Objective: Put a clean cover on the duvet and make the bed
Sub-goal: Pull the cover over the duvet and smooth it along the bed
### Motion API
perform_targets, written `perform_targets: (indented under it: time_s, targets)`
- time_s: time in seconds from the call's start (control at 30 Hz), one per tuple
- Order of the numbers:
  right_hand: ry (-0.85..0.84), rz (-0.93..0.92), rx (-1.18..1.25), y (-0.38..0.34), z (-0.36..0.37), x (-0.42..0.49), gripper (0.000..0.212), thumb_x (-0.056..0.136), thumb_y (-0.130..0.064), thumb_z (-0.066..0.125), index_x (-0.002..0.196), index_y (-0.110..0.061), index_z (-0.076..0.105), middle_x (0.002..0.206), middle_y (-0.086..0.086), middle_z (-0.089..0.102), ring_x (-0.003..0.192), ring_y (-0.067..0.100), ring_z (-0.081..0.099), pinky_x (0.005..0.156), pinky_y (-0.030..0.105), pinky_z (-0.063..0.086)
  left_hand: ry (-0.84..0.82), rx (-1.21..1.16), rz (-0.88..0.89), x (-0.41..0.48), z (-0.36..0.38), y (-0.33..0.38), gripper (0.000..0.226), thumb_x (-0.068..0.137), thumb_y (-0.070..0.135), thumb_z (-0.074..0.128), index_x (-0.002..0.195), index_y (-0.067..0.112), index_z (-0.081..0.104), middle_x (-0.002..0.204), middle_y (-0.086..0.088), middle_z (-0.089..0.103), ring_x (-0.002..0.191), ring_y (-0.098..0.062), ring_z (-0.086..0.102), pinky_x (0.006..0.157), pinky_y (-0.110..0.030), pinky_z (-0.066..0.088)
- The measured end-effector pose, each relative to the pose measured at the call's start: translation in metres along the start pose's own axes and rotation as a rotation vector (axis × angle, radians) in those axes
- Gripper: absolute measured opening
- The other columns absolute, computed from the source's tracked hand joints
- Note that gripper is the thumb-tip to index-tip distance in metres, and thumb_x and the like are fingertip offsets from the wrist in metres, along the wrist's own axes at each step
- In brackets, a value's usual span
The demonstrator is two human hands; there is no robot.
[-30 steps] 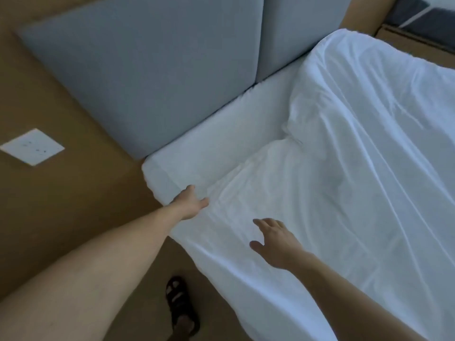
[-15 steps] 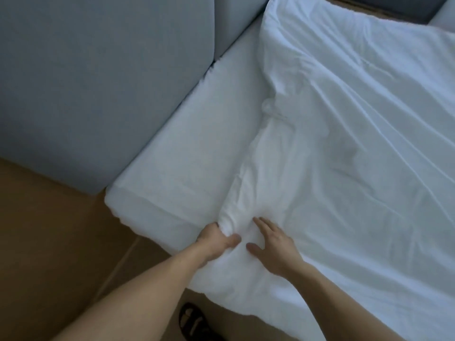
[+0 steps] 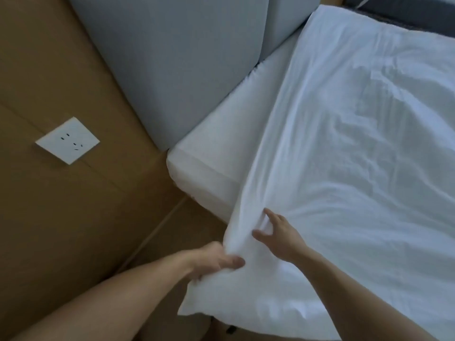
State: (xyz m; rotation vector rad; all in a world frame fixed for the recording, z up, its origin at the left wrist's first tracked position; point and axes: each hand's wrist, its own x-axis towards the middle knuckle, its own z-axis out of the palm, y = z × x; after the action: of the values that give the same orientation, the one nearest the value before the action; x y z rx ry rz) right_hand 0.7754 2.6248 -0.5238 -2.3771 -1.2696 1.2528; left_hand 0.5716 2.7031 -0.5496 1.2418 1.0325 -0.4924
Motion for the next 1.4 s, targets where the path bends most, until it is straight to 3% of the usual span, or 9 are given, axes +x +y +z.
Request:
perform_targets:
  time_s: [0.17, 0.37, 0.43, 0.53, 0.67, 0.8, 0.93, 1.13, 1.4]
  targets:
    - [-0.024, -0.07, -0.161, 0.031, 0.036, -0.023, 0.075, 0.093, -0.062, 0.05, 0.156, -0.03, 0.024, 0.161, -0.005, 0.026, 0.145, 0.018, 0.03, 0.115, 0.039, 0.03, 0.265, -0.113, 0.023, 0.017, 0.012, -0.035, 0.073, 0.068, 0.065, 0.079, 0.119, 0.018, 0.058, 0.108, -0.001, 0.071, 0.098, -0.021, 0.07, 0.093, -0.046, 0.055]
    - [-0.138, -0.086, -0.495, 0.111, 0.067, -0.042, 0.105, 0.074, -0.075, 0.061, 0.157, -0.033, 0.012, 0.166, -0.006, 0.008, 0.153, 0.017, 0.006, 0.12, 0.047, 0.011, 0.416, -0.117, -0.026, 0.063, 0.009, -0.054, 0.082, 0.084, 0.064, 0.063, 0.143, 0.015, 0.033, 0.132, -0.004, 0.055, 0.112, -0.025, 0.058, 0.098, -0.043, 0.048]
    - [-0.063, -0.119, -0.638, 0.148, 0.062, -0.048, 0.111, 0.056, -0.07, 0.077, 0.151, -0.029, 0.037, 0.157, 0.002, 0.036, 0.146, 0.024, 0.025, 0.113, 0.046, 0.021, 0.482, -0.126, 0.035, 0.079, 0.002, -0.041, 0.089, 0.089, 0.059, 0.06, 0.153, 0.012, 0.022, 0.146, -0.01, 0.047, 0.125, -0.032, 0.054, 0.099, -0.04, 0.046]
    - [0.125, -0.143, -0.805, 0.2, 0.052, -0.06, 0.089, 0.025, -0.041, 0.094, 0.11, -0.02, 0.074, 0.109, 0.005, 0.068, 0.106, 0.027, 0.056, 0.087, 0.046, 0.033, 0.579, -0.073, 0.145, 0.1, -0.008, -0.016, 0.08, 0.091, 0.055, 0.06, 0.152, 0.012, 0.028, 0.149, -0.01, 0.046, 0.13, -0.033, 0.05, 0.102, -0.039, 0.044]
    - [0.304, -0.092, -0.888, 0.24, 0.039, -0.081, 0.043, 0.038, -0.003, 0.087, 0.074, -0.016, 0.069, 0.075, 0.006, 0.058, 0.07, 0.031, 0.057, 0.076, 0.044, 0.033, 0.675, 0.041, 0.196, 0.116, -0.004, 0.013, 0.065, 0.092, 0.051, 0.062, 0.138, 0.008, 0.044, 0.139, -0.012, 0.055, 0.124, -0.033, 0.055, 0.101, -0.037, 0.045]
    - [0.363, -0.148, -0.769, 0.242, 0.027, -0.083, 0.038, 0.041, 0.0, 0.088, 0.061, -0.021, 0.065, 0.058, -0.002, 0.053, 0.054, 0.022, 0.053, 0.061, 0.034, 0.042, 0.836, 0.128, 0.193, 0.128, 0.007, 0.028, 0.07, 0.091, 0.052, 0.061, 0.14, 0.006, 0.041, 0.141, -0.017, 0.052, 0.127, -0.038, 0.05, 0.106, -0.044, 0.042]
    - [0.307, -0.189, -0.529, 0.263, 0.029, -0.112, 0.03, 0.062, -0.004, 0.087, 0.071, -0.026, 0.069, 0.067, -0.009, 0.057, 0.062, 0.014, 0.057, 0.061, 0.02, 0.043, 0.966, 0.178, 0.162, 0.129, 0.03, 0.026, 0.068, 0.092, 0.051, 0.058, 0.138, 0.004, 0.041, 0.141, -0.022, 0.048, 0.128, -0.042, 0.047, 0.106, -0.048, 0.04]
    - [0.012, 0.157, -0.575, 0.319, 0.003, -0.149, 0.017, 0.093, -0.021, 0.055, 0.101, -0.027, 0.068, 0.086, -0.011, 0.051, 0.099, 0.018, 0.061, 0.073, 0.025, 0.037, 0.876, 0.11, 0.134, 0.115, 0.057, 0.016, 0.078, 0.092, 0.056, 0.056, 0.143, 0.001, 0.036, 0.146, -0.022, 0.044, 0.132, -0.041, 0.045, 0.108, -0.046, 0.039]
    - [-0.122, 0.277, -0.612, 0.256, 0.009, -0.122, 0.018, 0.095, -0.02, 0.049, 0.077, -0.022, 0.046, 0.076, -0.004, 0.043, 0.087, 0.023, 0.058, 0.07, 0.025, 0.039, 0.705, -0.127, 0.143, 0.103, 0.063, 0.006, 0.06, 0.086, 0.042, 0.074, 0.129, 0.006, 0.053, 0.127, -0.013, 0.063, 0.113, -0.031, 0.062, 0.097, -0.04, 0.05]
